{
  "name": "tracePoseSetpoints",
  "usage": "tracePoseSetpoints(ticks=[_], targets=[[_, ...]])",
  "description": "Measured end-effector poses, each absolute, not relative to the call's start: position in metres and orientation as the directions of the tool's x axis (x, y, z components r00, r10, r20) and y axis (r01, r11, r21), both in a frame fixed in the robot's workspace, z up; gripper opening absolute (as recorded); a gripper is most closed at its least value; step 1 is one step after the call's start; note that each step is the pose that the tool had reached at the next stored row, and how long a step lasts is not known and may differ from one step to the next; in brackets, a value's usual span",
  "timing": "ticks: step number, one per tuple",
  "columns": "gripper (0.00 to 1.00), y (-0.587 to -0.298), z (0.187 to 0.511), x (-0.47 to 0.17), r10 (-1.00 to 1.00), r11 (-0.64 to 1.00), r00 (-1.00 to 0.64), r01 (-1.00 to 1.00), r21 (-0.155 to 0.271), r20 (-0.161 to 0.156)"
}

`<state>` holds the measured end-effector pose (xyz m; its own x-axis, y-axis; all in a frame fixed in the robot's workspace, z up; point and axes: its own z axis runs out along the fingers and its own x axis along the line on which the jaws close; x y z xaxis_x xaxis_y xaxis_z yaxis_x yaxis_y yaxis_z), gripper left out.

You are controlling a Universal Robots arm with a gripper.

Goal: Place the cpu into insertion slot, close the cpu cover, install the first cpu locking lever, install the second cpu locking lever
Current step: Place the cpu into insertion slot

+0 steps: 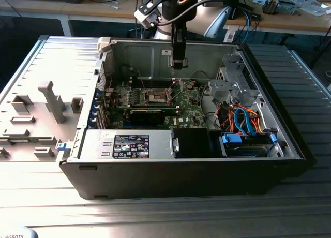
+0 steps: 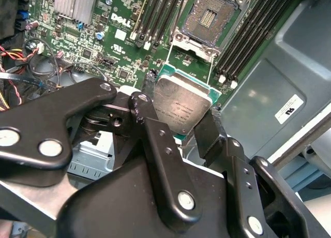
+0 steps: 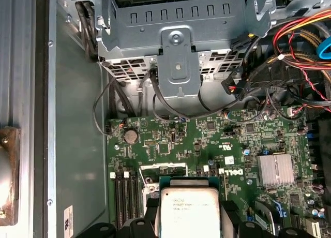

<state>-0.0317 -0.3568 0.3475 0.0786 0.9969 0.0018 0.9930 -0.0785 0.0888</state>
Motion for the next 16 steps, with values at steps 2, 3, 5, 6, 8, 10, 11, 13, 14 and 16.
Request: tracePoseSetpoints(ticks=[2,3,5,6,8,10,11,13,14,16], targets=[[0.55,-0.3568,0.3469,-0.0317,0.997,-0.078,0.079,0.993,0.089,0.002],[0.55,-0.3568,0.3464,-0.0317,0.997,-0.078,0.079,0.993,0.089,0.002],[0.55,-0.3568,0.3458,-0.0317,0.997,-0.078,0.079,0.993,0.089,0.002],[0.55,-0.3568,0.3456,-0.0317,0.997,-0.079,0.079,0.993,0.089,0.002],[0.55,-0.3568,0.3452,-0.0317,0.997,-0.078,0.079,0.993,0.089,0.002],[0.55,-0.3568,0.3448,-0.0317,0.997,-0.078,0.079,0.993,0.089,0.002],[0.55,-0.3566,0.3440,-0.0317,0.997,-0.078,0.079,0.993,0.089,0.002],[0.55,-0.3558,0.3427,-0.0318,0.997,-0.077,0.078,0.993,0.089,-0.002],[0.55,-0.3554,0.3424,-0.0318,0.997,-0.076,0.077,0.993,0.089,-0.003],[0.55,-0.3548,0.3418,-0.0318,0.997,-0.074,0.074,0.993,0.089,-0.004]])
